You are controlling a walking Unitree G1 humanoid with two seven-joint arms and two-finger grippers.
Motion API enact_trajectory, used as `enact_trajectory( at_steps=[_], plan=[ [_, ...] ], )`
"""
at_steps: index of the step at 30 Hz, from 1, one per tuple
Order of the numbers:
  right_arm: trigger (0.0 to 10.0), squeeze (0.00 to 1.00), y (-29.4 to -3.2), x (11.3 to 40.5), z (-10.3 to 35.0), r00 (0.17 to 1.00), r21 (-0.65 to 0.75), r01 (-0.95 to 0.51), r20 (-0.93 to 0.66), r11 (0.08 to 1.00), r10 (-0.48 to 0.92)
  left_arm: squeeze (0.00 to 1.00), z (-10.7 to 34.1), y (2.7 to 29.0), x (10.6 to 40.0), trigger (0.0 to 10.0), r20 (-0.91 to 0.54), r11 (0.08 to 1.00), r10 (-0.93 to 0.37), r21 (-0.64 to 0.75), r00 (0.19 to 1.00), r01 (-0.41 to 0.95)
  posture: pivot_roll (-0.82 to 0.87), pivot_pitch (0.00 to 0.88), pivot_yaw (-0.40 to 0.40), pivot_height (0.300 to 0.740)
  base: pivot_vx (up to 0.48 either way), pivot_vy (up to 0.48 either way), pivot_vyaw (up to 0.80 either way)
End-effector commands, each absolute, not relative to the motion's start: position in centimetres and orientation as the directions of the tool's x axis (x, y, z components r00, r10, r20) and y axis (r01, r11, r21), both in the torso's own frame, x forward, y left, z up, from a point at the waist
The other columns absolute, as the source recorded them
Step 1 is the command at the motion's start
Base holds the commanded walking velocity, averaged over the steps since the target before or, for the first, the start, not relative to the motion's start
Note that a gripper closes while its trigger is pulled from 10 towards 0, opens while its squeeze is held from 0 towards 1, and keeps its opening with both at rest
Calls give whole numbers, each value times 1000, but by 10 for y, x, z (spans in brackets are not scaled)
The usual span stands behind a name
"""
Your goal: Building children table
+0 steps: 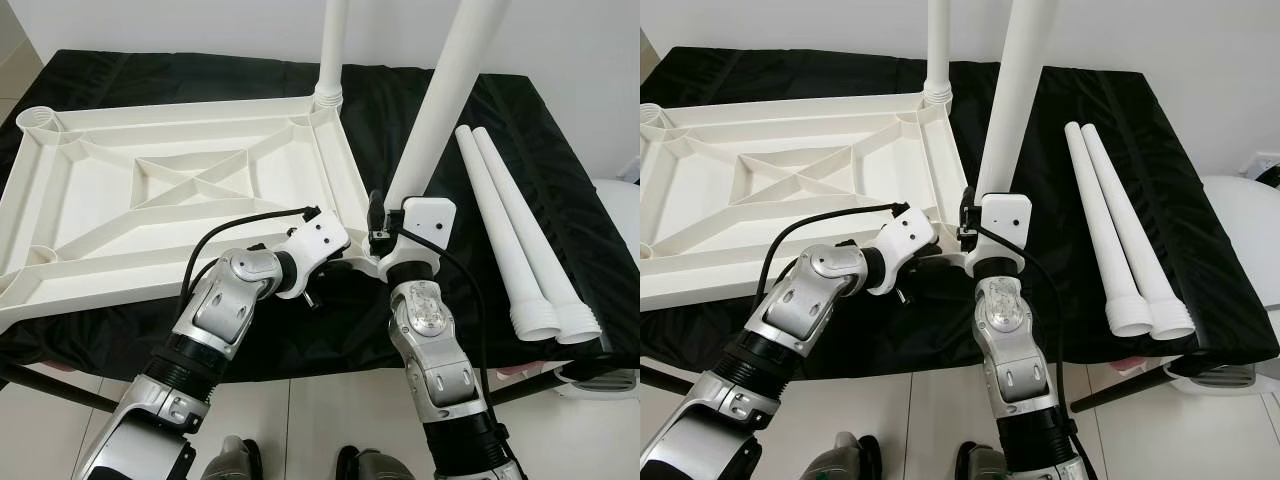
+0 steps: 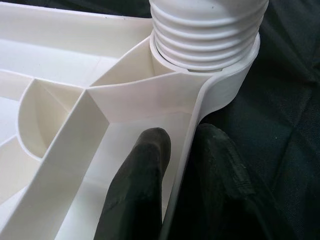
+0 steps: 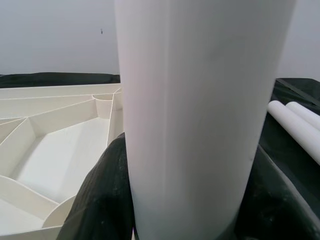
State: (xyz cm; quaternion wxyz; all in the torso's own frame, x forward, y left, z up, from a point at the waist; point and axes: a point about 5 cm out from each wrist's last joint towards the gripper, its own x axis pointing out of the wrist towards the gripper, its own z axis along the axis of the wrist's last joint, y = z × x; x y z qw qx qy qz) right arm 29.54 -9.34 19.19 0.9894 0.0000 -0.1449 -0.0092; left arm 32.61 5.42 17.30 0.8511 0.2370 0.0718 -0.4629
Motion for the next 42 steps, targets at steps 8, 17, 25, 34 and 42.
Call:
enact_trajectory(
  at_steps=[8, 17, 25, 34, 42],
  plan=[
    [10000, 1000, -121, 295, 168, 967, 15, 175, 184, 984, -175, 0, 180, 66, 333, 10000, -302, 541, -693, 383, 654, 749, -58, 139, -14, 740, 0, 0, 0],
    [10000, 1000, -118, 296, 172, 971, 20, 116, 211, 993, -117, 0, 179, 64, 333, 10000, -302, 539, -696, 380, 651, 752, -60, 136, -16, 740, 0, 0, 0],
    [10000, 1000, -123, 302, 173, 976, 30, -55, 215, 998, 47, 0, 177, 65, 332, 10000, -311, 537, -693, 379, 650, 754, -61, 139, -14, 740, 0, 0, 0],
    [10000, 0, -127, 305, 174, 931, 27, -308, 212, 951, 296, 0, 175, 66, 332, 10000, -320, 531, -692, 381, 647, 757, -60, 142, -13, 740, 0, 0, 0],
    [10000, 0, -131, 303, 181, 841, -49, -493, 228, 869, 490, 0, 175, 66, 332, 10000, -321, 532, -692, 379, 647, 757, -57, 142, -11, 740, 0, 0, 0]
  ],
)
